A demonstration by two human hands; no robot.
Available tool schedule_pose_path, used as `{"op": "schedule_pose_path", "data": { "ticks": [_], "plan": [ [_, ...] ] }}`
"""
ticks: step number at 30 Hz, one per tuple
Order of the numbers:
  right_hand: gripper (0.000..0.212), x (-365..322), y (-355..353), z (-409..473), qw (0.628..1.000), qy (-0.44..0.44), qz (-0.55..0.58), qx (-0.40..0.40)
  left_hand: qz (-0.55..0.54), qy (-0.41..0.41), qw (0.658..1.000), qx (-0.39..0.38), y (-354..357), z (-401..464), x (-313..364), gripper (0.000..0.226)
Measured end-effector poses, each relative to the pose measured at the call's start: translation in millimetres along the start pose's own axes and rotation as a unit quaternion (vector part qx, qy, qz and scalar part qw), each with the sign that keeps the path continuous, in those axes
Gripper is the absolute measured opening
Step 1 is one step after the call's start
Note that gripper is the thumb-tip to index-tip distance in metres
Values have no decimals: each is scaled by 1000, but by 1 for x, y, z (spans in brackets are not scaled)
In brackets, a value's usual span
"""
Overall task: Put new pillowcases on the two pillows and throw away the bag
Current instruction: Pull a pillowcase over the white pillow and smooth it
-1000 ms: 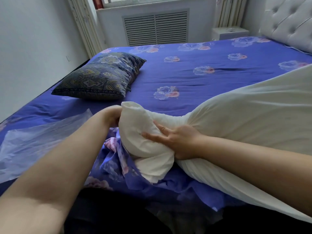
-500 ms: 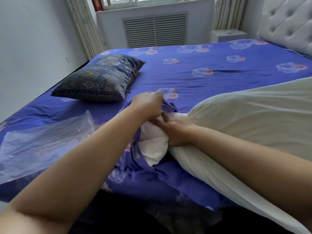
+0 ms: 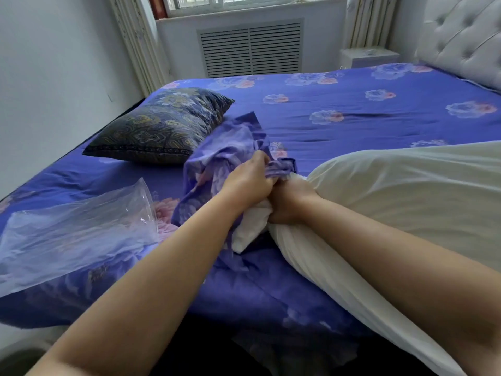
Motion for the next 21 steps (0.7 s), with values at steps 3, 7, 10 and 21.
{"op": "schedule_pose_path", "data": {
  "ticks": [3,7,10,21],
  "plan": [
    [89,4,11,-1,997,31,50,54,173,-17,980,94,-6,6,-39,40],
    [93,4,18,3,997,36,34,61,-36,-29,992,121,-6,16,-32,25],
    [82,18,18,5,996,54,52,57,-341,-95,934,-52,15,6,-5,23],
    [75,40,23,-10,979,102,76,162,-166,-182,940,234,46,-6,-96,31]
  ]
}}
Point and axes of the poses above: each hand's wrist, its own z-axis towards the middle knuckle, its own y-axis out of the palm, x = y × z, the point moved 2 cm from there along z, towards the middle knuckle, and after that the axes turned 11 degrees about -y, right-handed, at the moved point
